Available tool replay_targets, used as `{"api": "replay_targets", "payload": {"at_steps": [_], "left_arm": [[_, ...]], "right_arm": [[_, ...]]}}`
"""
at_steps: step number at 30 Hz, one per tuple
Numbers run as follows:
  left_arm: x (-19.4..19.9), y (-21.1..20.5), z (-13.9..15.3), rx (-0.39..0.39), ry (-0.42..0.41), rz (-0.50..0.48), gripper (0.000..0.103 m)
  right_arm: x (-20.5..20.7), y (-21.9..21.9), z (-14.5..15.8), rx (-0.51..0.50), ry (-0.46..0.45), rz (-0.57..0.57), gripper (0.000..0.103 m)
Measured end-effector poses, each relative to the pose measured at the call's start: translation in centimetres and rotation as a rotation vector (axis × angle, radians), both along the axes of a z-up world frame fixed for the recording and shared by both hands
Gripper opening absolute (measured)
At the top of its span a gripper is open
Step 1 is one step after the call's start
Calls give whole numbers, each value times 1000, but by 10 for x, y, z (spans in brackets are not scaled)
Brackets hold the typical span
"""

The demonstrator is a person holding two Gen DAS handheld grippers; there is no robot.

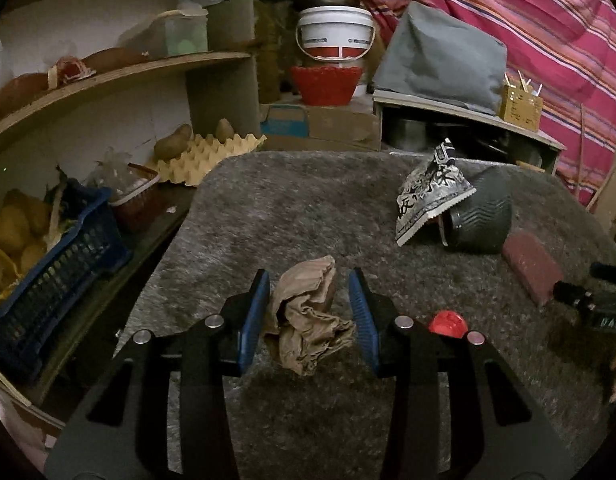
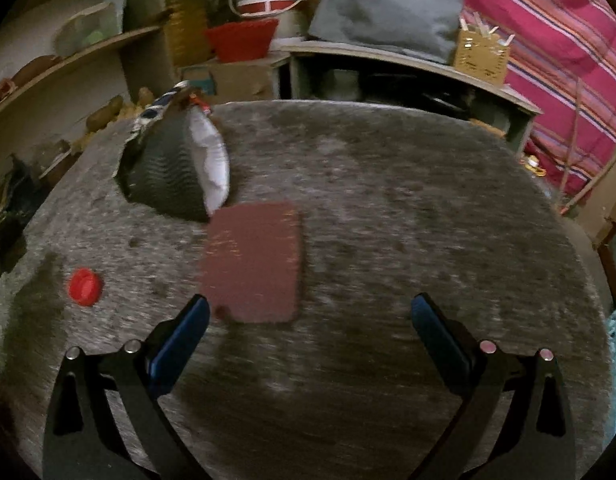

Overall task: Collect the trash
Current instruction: 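Grasp the second red sponge pad with the right tool while the left tool holds the paper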

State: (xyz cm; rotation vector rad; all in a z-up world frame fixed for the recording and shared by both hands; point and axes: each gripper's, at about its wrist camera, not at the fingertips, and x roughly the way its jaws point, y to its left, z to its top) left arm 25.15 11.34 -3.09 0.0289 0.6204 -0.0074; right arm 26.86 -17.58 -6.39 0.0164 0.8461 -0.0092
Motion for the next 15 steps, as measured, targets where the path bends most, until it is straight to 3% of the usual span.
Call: {"api": "replay_targets", "payload": {"at_steps": [8, 9, 10, 12, 15], "left_arm": [[3, -1, 1, -14, 6, 8, 41], [3, -1, 1, -12, 8, 8, 41], [3, -2, 1, -8, 9, 9, 41], [3, -4, 0, 5, 13, 8, 41], [1, -8, 0, 13, 14, 11, 41]], "right_arm": [[16, 28, -9, -40, 38, 48, 97], [17, 30, -12, -42, 46, 54, 90], [18, 31, -13, -44, 53, 59, 74], [19, 29, -14, -17, 59, 70, 60], [15, 23, -10, 44, 44, 104, 59]]}}
